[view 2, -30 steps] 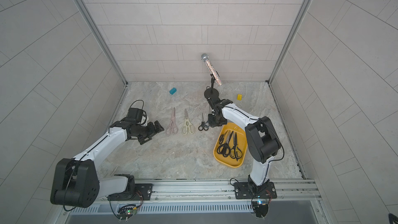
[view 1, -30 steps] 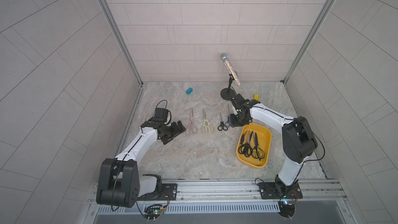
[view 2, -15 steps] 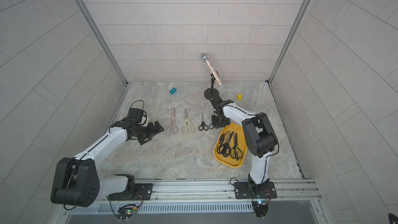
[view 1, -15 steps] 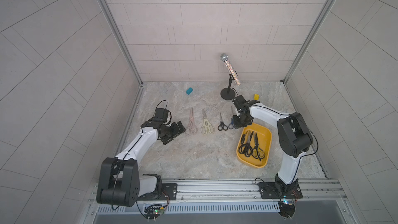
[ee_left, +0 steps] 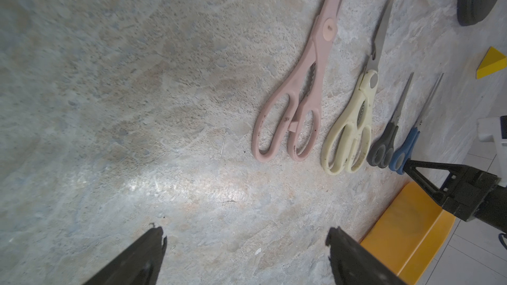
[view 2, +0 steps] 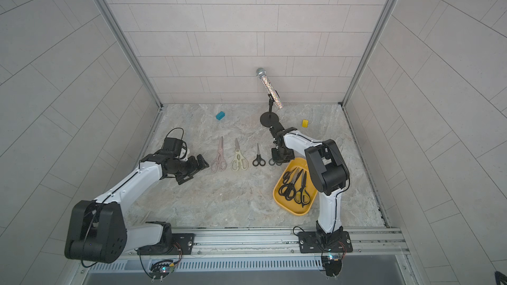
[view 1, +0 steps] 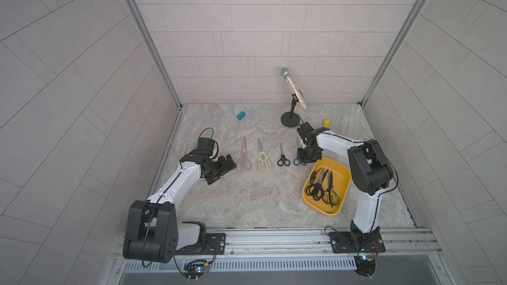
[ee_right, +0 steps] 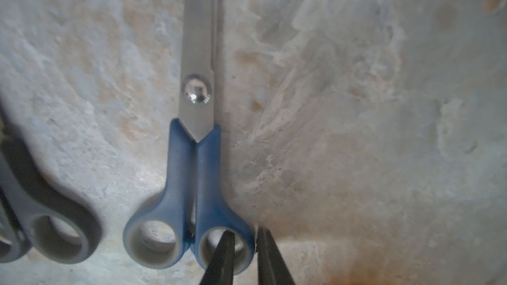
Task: Take the scissors out of the storage box
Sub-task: Place the scissors at the center of the board, then move the storage box to the center of the board.
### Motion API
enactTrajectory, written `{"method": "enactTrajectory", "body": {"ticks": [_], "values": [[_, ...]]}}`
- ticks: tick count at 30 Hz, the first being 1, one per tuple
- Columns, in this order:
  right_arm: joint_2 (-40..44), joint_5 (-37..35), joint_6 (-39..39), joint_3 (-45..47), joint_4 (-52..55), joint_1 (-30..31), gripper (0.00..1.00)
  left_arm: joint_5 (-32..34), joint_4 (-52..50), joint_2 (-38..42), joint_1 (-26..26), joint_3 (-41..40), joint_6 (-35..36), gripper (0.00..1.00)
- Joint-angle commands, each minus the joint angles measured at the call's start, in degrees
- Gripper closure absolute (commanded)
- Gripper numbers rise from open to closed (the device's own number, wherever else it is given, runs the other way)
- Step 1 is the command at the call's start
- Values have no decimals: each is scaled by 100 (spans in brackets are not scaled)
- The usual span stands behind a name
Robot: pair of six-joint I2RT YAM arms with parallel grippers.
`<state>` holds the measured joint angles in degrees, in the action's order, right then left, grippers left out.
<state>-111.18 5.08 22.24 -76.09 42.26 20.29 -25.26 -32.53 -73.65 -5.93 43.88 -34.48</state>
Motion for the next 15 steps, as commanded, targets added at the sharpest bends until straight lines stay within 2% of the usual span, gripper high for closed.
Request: {"method": "enactTrajectory", "body": {"ticks": [1,9,15], "values": [[111,-148,54,-199,293,-21,71,73,-124,12,16,110,81,0],[829,-675,708,-735,1152,-24,69,65,-115,-28,0,187,102,0],[1540,-1044,1650,-118,1482,-22,63,87,-119,-55,-1,170,201,0]]}}
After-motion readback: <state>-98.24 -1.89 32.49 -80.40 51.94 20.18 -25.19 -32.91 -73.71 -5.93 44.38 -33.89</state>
